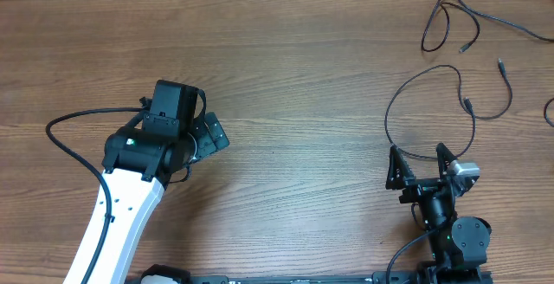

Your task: Untangle cables

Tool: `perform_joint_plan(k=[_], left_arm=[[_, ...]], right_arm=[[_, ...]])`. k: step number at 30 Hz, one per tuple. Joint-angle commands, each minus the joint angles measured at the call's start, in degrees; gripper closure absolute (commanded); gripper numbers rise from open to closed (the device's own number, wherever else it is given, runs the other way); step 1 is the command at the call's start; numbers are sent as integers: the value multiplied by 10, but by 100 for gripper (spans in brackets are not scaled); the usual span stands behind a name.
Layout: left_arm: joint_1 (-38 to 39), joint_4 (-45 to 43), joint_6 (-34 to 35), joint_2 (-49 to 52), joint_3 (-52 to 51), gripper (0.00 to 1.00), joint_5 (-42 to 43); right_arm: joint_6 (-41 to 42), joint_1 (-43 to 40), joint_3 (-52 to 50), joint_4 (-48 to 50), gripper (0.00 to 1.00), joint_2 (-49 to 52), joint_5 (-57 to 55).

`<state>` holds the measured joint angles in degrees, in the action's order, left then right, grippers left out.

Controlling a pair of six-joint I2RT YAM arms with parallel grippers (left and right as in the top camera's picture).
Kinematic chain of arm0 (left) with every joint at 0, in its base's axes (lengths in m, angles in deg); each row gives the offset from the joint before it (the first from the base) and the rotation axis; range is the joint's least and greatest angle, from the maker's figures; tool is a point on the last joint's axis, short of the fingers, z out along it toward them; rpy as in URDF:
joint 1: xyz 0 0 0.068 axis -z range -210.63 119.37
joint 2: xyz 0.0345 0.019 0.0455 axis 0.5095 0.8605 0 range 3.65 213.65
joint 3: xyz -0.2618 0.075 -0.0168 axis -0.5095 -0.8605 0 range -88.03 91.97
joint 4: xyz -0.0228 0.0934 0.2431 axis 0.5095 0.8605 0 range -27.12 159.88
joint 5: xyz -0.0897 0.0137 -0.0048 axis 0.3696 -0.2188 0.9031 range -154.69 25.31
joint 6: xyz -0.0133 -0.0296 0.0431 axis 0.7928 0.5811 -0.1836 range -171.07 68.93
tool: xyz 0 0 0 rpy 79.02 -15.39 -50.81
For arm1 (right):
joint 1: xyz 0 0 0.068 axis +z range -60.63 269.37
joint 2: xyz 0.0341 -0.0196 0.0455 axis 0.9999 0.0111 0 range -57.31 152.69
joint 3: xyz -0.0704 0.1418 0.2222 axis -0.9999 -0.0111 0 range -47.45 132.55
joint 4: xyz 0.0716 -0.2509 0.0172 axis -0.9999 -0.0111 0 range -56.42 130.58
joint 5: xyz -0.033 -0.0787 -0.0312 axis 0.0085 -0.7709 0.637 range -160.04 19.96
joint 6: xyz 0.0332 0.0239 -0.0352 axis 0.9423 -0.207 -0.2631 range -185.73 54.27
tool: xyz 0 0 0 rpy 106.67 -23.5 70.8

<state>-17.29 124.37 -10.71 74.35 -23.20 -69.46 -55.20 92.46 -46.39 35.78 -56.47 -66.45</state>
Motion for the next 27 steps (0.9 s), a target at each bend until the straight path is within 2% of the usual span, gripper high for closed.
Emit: perform_joint_plan(k=[1, 10, 18, 27], left_arm=[[-2, -2, -1, -10, -1, 0, -7], [-2, -2, -1, -10, -1, 0, -7], [-2, -2, -1, -10, -1, 1, -7], [-2, -2, -1, -10, -1, 0, -7]], right_arm=[[1, 0, -6, 2, 0, -7, -5], [-14, 0, -6, 69, 0, -7, 5], [-16, -15, -6, 4, 0, -7, 12], [-20, -16, -6, 4, 0, -7, 9]])
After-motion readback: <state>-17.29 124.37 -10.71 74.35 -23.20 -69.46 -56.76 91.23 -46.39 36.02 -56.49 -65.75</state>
